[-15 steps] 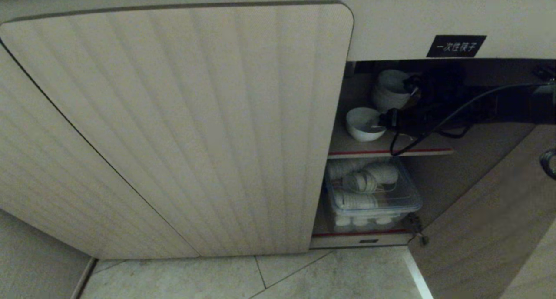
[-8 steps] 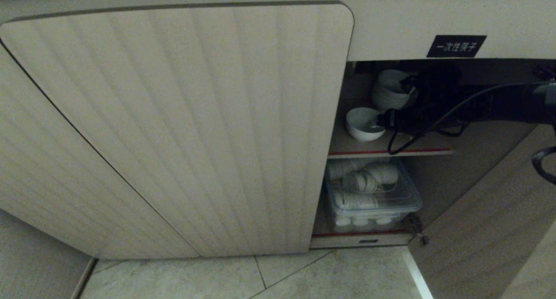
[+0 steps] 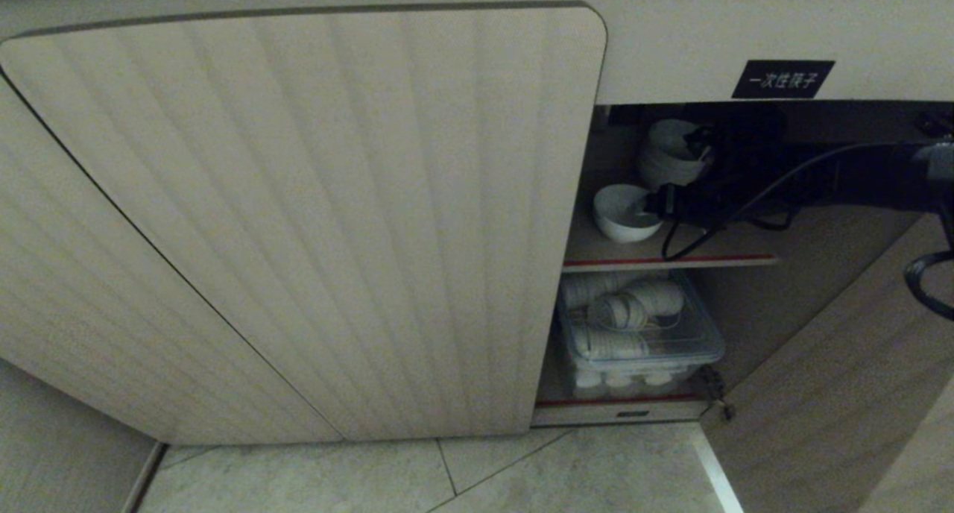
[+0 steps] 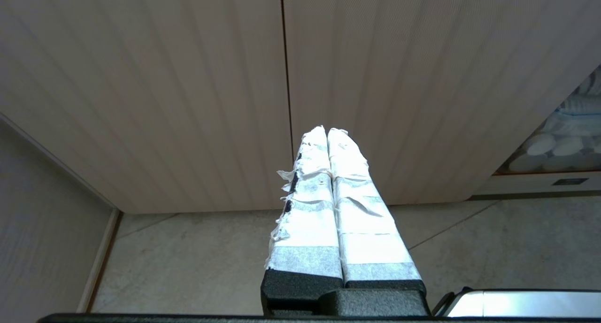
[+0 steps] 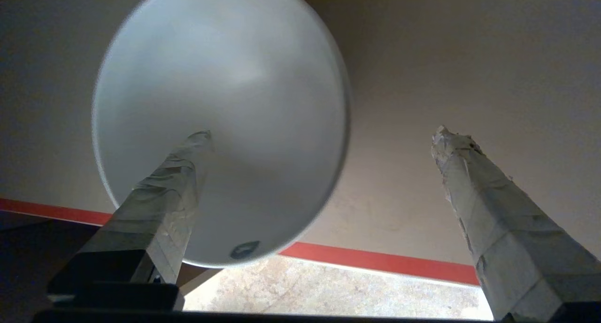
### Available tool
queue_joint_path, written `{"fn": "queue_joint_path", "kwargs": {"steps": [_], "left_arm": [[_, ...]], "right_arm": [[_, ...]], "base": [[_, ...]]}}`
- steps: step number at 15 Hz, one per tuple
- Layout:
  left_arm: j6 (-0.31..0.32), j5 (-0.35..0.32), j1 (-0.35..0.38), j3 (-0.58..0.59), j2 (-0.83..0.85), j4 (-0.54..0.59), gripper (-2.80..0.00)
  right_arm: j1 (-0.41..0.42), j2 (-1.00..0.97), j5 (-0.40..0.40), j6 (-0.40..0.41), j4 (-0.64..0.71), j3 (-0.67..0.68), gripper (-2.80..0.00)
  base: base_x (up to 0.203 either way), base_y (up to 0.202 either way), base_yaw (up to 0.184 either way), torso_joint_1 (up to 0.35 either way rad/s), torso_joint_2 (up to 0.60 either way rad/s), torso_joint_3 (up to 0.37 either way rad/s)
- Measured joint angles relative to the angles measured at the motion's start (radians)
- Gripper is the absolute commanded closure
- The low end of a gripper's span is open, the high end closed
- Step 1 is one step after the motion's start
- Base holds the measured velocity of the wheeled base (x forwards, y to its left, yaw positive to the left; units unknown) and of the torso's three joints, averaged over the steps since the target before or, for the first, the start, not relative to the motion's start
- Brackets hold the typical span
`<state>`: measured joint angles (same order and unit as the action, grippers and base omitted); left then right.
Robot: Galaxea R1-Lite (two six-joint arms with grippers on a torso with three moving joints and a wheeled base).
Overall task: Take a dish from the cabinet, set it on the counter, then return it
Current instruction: Take the bowl from the cabinet
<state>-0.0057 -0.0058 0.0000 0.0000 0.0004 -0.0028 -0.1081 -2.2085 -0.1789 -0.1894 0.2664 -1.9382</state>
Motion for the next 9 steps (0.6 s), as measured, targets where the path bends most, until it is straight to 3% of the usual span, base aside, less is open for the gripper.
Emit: {"fn": "queue_joint_path", "kwargs": {"steps": [9], "left_arm": [[0.000,0.000,0.000,0.000,0.000,0.000,0.00]], "right_arm": [[-0.004,-0.008,0.043,0.033,0.003,-0.008,-2.80]], "base": [[0.000,0.000,0.000,0.000,0.00,0.000]]}}
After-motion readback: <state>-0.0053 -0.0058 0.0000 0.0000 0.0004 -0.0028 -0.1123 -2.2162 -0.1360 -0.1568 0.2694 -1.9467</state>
